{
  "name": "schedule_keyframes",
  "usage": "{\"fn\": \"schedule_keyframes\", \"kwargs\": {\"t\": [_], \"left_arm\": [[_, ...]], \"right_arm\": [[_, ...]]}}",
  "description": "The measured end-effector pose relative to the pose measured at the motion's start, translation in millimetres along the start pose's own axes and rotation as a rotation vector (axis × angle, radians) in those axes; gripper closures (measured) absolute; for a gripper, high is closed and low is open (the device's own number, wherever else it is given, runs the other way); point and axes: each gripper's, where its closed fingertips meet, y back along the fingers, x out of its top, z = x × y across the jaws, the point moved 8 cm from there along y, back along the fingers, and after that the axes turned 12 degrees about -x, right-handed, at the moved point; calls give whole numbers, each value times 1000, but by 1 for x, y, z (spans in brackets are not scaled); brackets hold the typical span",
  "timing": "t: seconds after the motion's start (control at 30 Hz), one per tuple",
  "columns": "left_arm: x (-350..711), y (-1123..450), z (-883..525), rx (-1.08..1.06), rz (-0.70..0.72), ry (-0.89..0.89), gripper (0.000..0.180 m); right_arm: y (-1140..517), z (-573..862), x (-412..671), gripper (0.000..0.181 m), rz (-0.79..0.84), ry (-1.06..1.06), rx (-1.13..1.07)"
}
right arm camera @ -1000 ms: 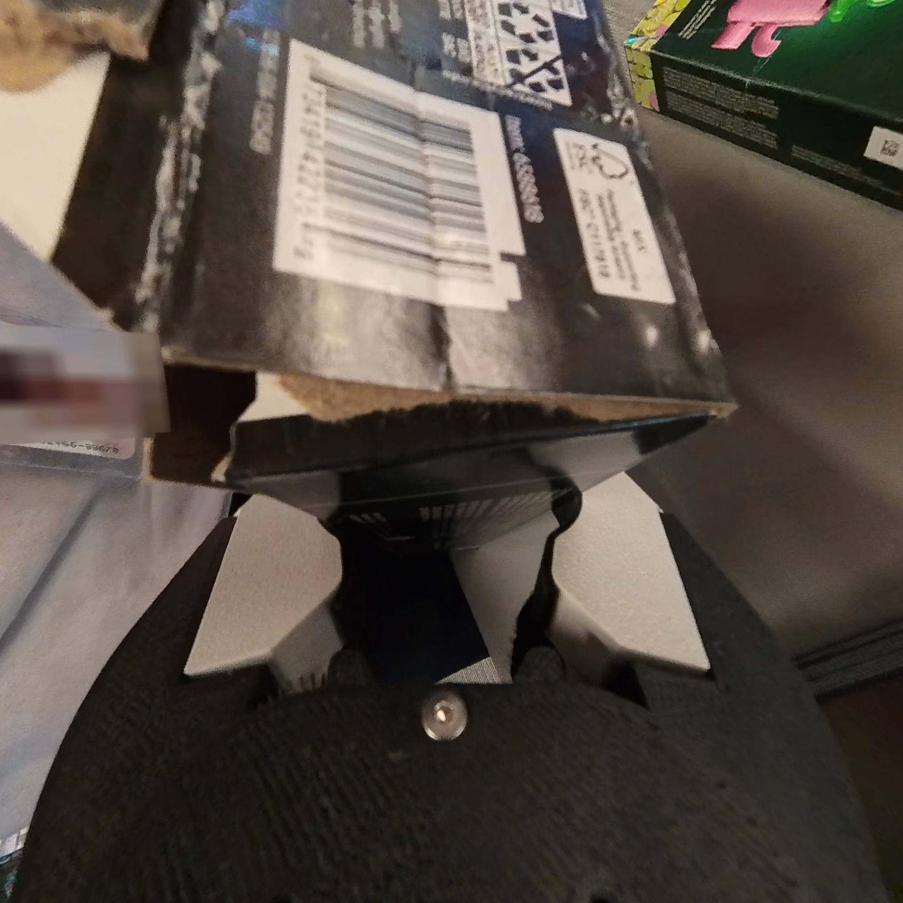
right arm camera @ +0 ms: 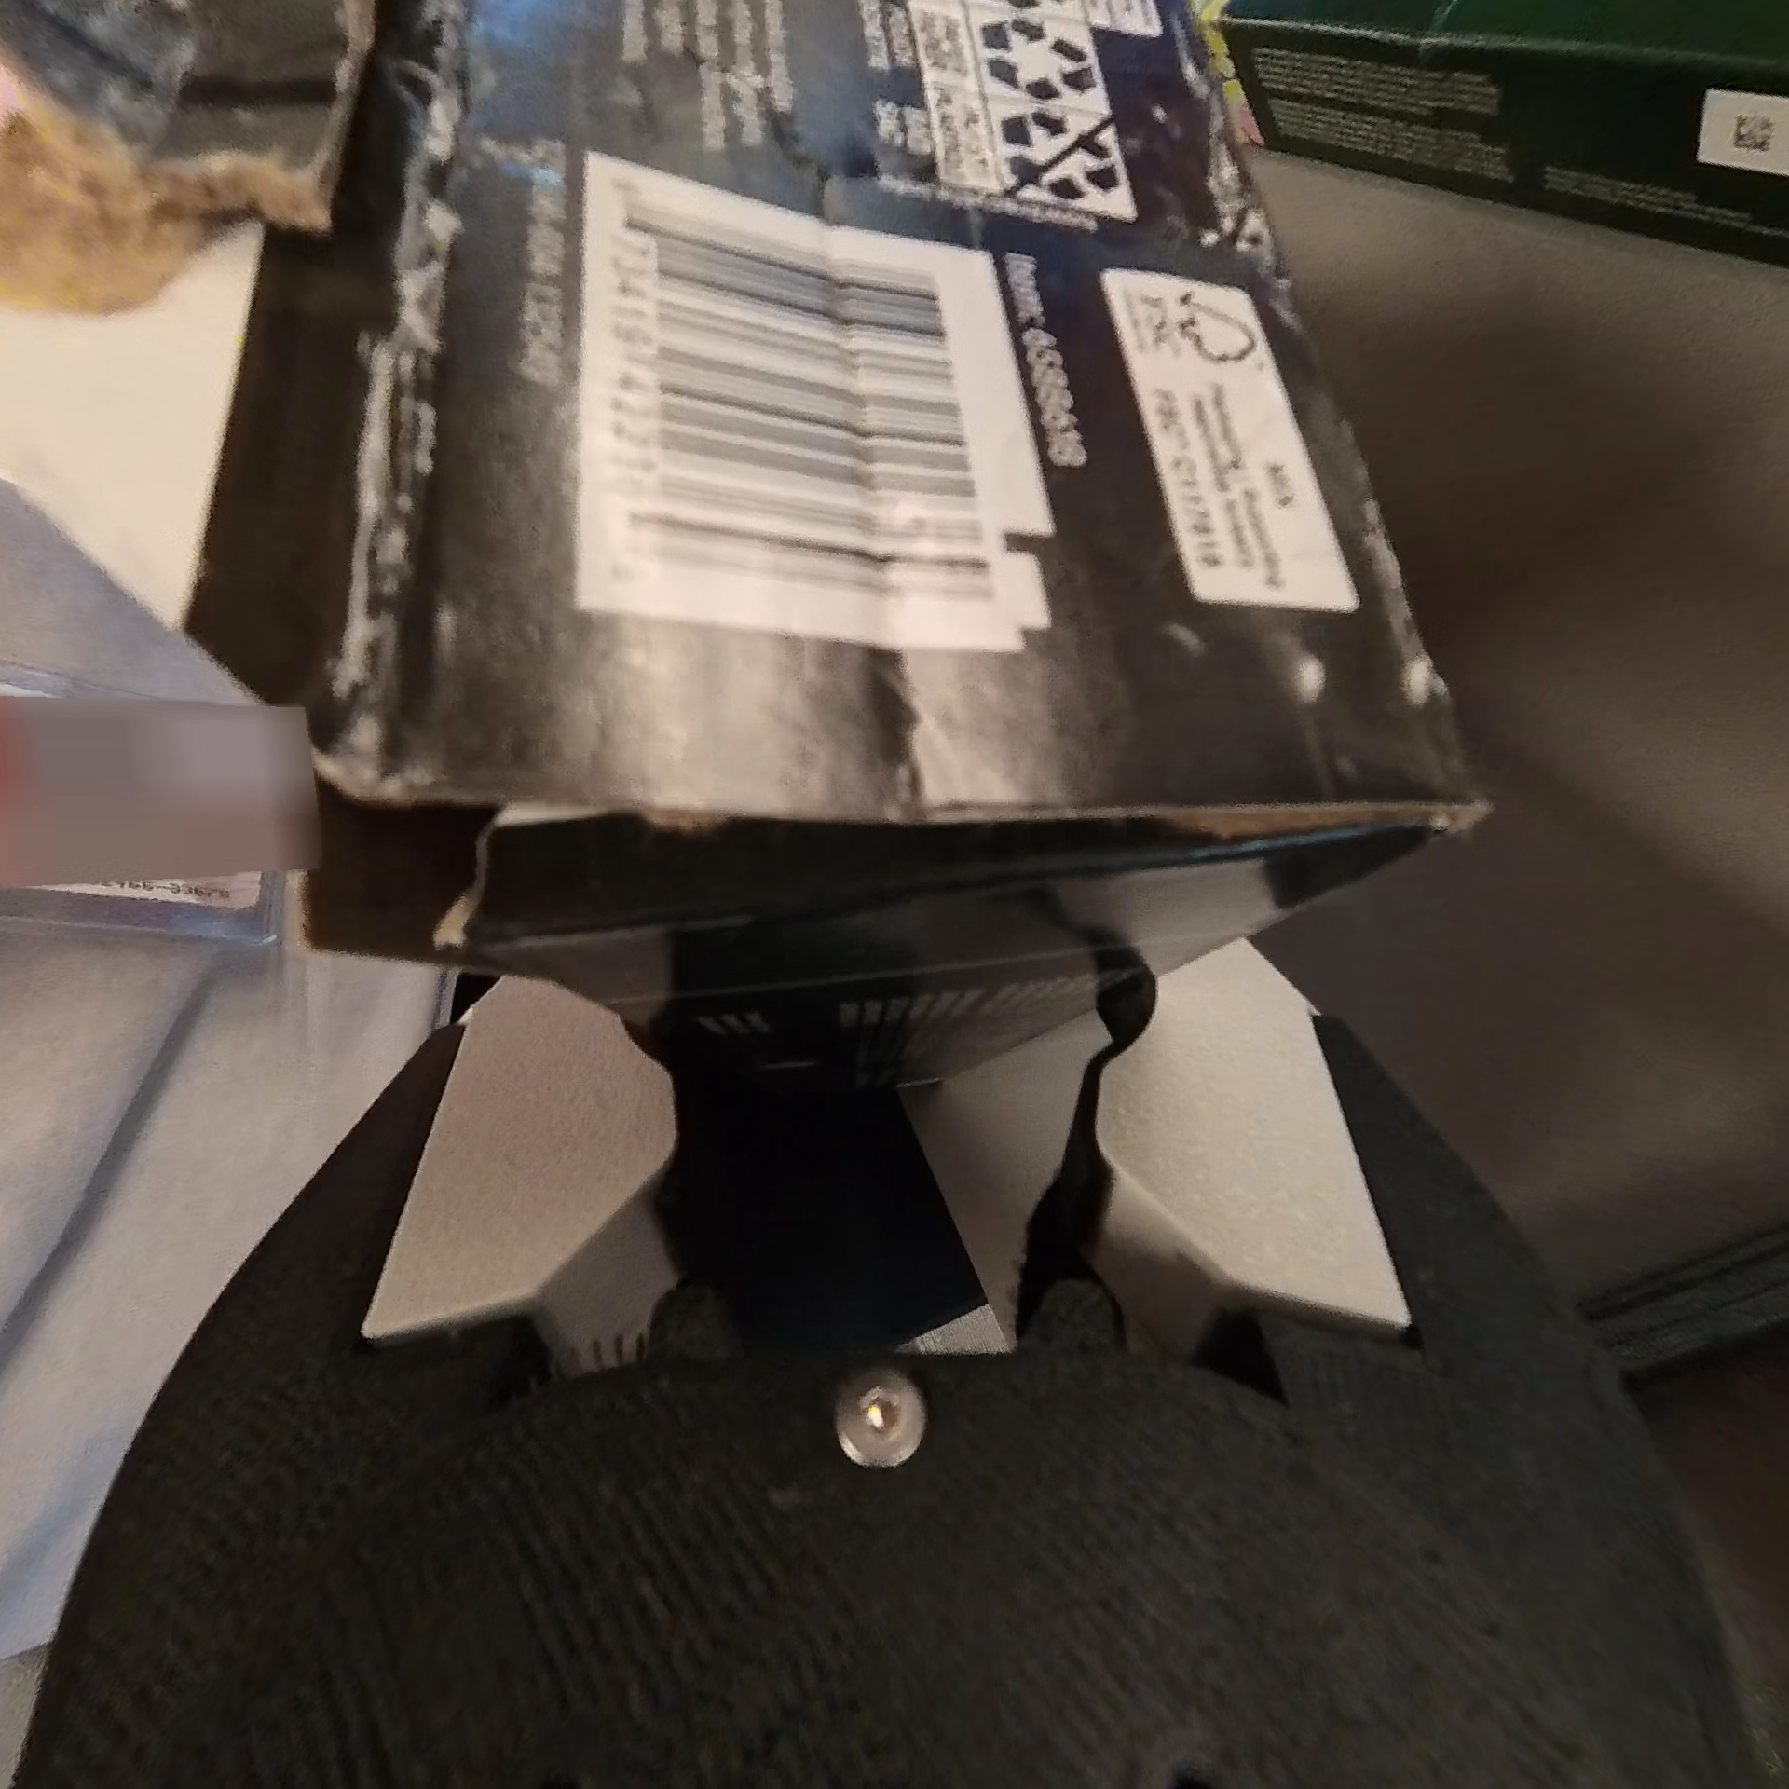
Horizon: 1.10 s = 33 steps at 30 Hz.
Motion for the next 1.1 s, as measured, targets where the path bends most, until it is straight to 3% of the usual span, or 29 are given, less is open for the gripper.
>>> {"fn": "schedule_keyframes", "kwargs": {"t": [0.3,0.57,0.67,0.77,0.83,1.1], "left_arm": [[1,-3,9,-5,58,-6,156],[-1,-1,15,-50,165,44,164],[-3,-2,14,-49,193,62,165],[-3,-1,16,-64,203,69,165],[-4,-1,18,-60,210,65,165],[-4,3,27,-78,222,59,165]], "right_arm": [[9,-8,-7,84,68,-41,48],[51,-8,13,56,164,-59,36],[66,-8,28,46,106,-64,77],[78,-14,67,52,115,-20,124],[71,-19,91,55,41,32,131],[12,-36,113,60,-523,270,48]]}}
